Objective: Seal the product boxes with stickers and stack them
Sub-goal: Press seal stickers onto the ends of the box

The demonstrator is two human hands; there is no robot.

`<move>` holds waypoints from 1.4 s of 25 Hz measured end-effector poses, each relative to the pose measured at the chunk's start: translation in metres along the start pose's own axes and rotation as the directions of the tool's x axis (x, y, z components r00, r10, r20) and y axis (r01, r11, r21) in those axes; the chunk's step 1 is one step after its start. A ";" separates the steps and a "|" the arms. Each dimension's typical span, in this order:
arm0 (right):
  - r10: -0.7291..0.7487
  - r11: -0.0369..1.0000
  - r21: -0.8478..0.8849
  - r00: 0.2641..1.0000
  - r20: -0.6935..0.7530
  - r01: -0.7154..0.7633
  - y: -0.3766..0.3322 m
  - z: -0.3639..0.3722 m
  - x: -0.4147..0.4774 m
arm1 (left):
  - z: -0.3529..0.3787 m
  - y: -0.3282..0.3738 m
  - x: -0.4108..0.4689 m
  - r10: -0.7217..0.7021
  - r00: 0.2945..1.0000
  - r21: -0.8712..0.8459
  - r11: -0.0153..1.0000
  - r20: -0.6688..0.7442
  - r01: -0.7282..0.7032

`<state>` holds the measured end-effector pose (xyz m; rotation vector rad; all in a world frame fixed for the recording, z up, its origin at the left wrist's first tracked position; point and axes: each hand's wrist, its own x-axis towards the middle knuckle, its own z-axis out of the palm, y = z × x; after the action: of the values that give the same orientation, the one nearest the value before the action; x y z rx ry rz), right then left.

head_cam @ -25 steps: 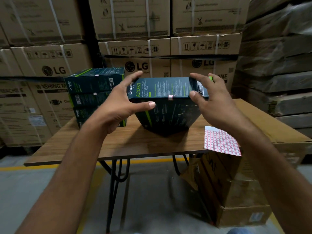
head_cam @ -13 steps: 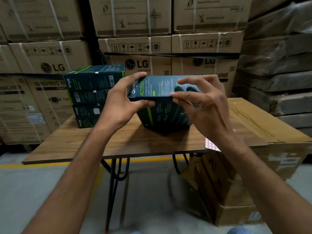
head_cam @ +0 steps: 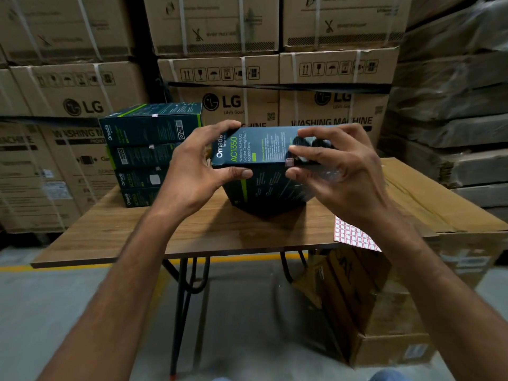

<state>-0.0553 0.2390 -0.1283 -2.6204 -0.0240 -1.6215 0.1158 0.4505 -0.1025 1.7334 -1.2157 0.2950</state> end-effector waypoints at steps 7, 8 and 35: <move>0.169 0.979 0.117 0.986 0.001 -0.168 -0.011 -0.001 0.005 | 0.000 -0.004 -0.003 0.017 1.000 -0.002 1.000 0.010 -0.017; 0.203 0.973 0.109 0.979 0.031 -0.205 -0.014 -0.005 0.008 | 0.000 -0.004 -0.004 0.025 1.000 0.001 1.000 0.012 -0.025; -0.011 0.999 -0.030 0.992 0.129 0.015 0.006 -0.007 0.012 | -0.001 -0.007 0.002 0.039 0.998 -0.026 0.999 0.039 -0.038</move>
<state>-0.0555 0.2327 -0.1144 -2.7493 -0.0221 -1.4654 0.1234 0.4505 -0.1044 1.7028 -1.2771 0.2682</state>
